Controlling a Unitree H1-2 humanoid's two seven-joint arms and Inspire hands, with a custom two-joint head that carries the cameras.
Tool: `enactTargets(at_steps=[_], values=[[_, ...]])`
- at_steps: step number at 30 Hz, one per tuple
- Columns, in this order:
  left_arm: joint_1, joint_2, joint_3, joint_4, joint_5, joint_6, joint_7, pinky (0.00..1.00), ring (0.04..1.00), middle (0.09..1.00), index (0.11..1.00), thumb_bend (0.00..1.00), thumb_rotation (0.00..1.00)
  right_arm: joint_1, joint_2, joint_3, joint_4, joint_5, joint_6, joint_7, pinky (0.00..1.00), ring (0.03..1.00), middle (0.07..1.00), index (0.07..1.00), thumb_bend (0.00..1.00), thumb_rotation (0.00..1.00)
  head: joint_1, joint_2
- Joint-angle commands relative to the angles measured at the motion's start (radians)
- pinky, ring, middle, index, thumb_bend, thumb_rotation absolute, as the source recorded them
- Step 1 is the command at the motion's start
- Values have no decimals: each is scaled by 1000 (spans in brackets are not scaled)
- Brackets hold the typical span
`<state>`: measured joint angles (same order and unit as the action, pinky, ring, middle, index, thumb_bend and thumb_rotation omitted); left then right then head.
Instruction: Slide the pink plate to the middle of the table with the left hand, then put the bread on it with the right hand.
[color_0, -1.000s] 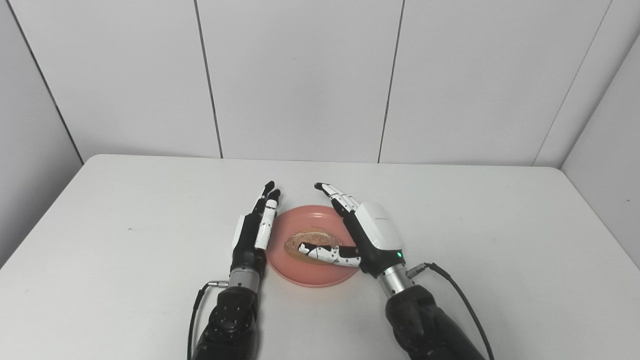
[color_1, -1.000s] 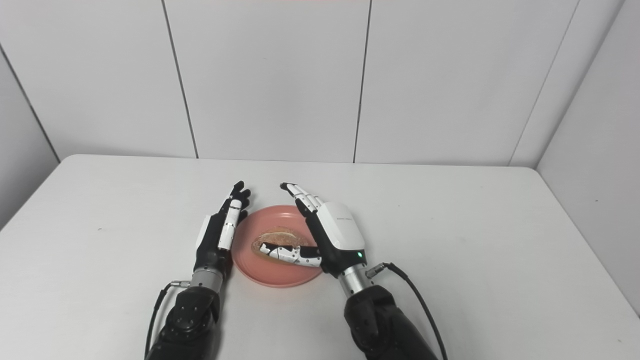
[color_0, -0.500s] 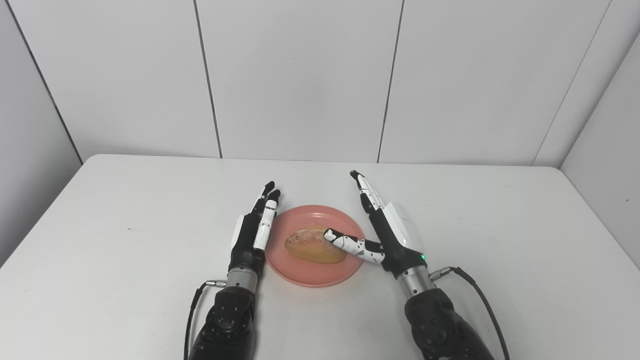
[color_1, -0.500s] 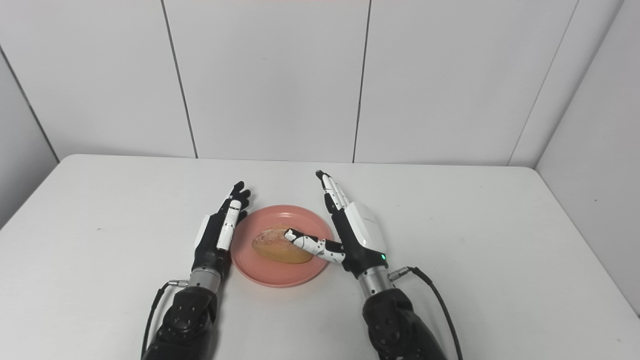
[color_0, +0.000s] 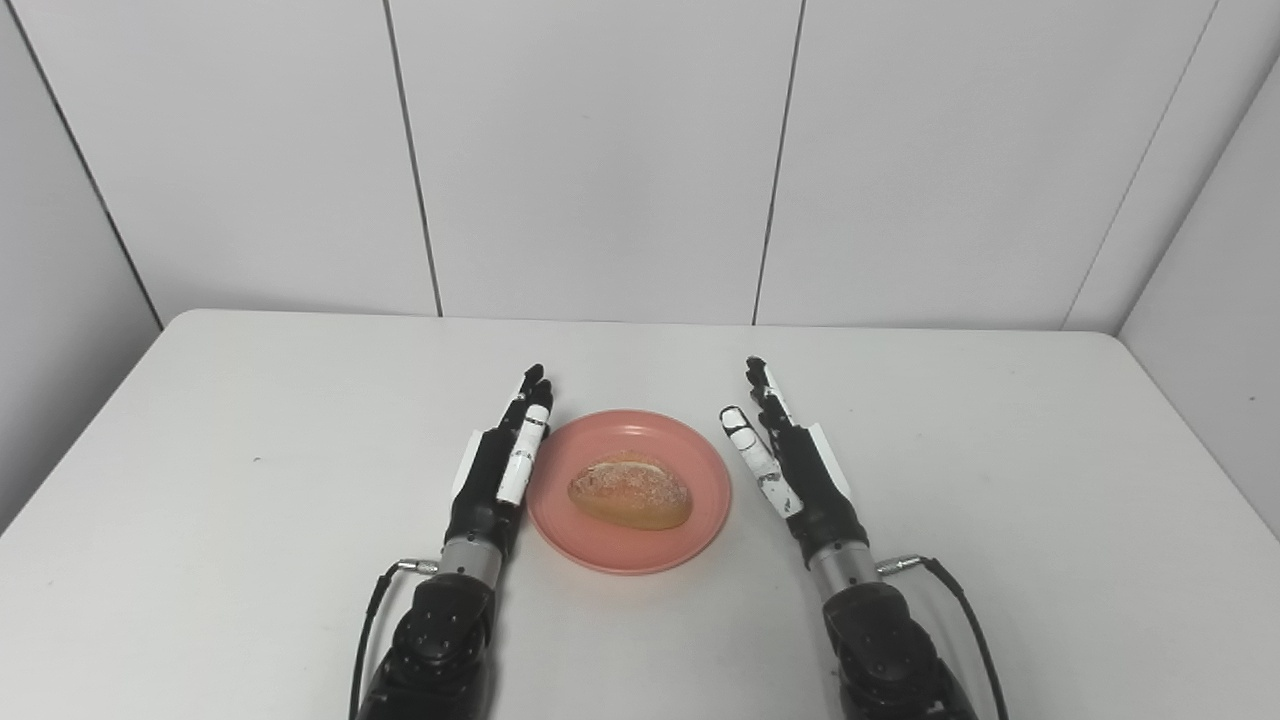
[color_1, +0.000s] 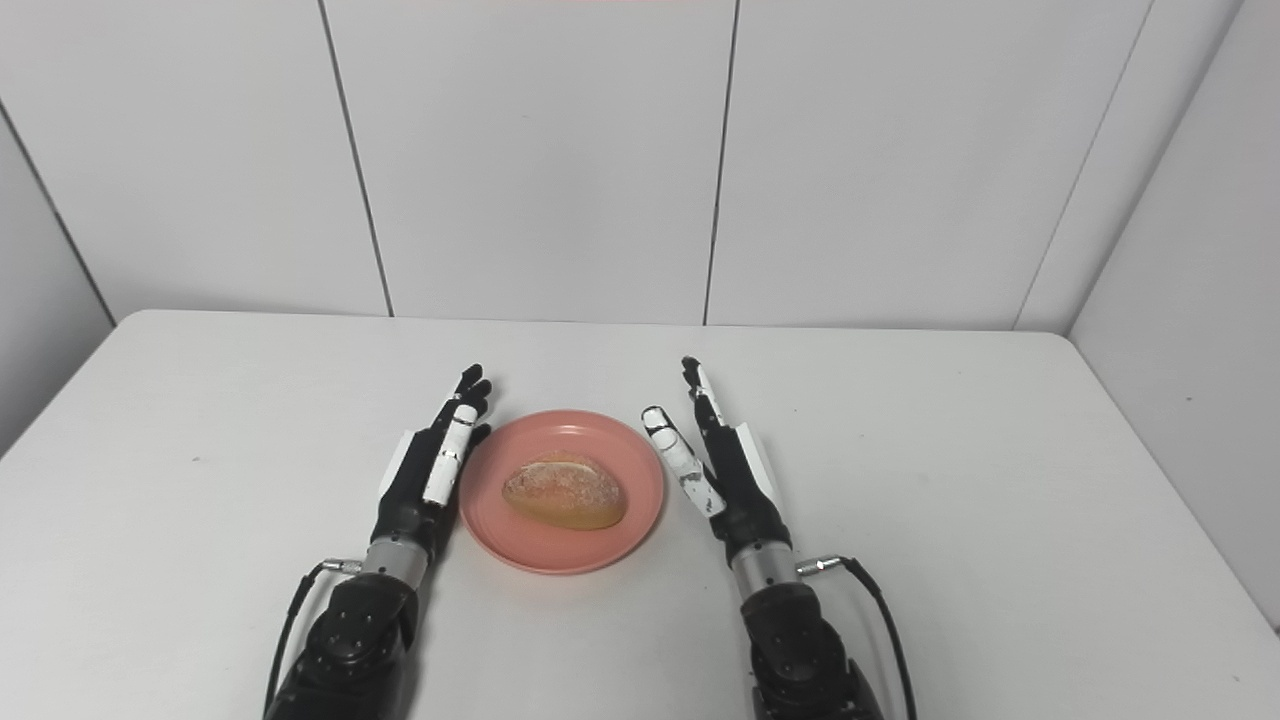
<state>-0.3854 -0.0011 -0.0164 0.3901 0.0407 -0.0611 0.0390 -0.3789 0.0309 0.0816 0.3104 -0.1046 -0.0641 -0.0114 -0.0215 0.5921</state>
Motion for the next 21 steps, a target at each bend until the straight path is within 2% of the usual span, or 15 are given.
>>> enactTargets(at_steps=[1, 8, 15, 21], values=[[-17, 11, 24, -15, -12, -27, 13, 994, 987, 974, 963, 421, 1000, -34, 17, -23, 11, 67, -83, 19, 1000, 1000, 1000, 1000, 568, 997, 0, 0], [-12, 12, 28, -19, -16, -70, 5, 992, 982, 968, 951, 416, 1000, -44, 29, -55, 65, 164, -130, 59, 1000, 1000, 1000, 1000, 659, 1000, -6, 2], [-13, 6, 44, -4, -40, -115, -8, 982, 977, 966, 946, 420, 1000, -46, 35, -76, 79, 222, -127, 77, 1000, 1000, 1000, 1000, 626, 980, -11, 2], [-16, 2, 51, 3, -53, -136, -8, 992, 982, 967, 945, 438, 1000, -46, 35, -83, 82, 231, -124, 75, 1000, 1000, 1000, 1000, 596, 984, -9, 1]])
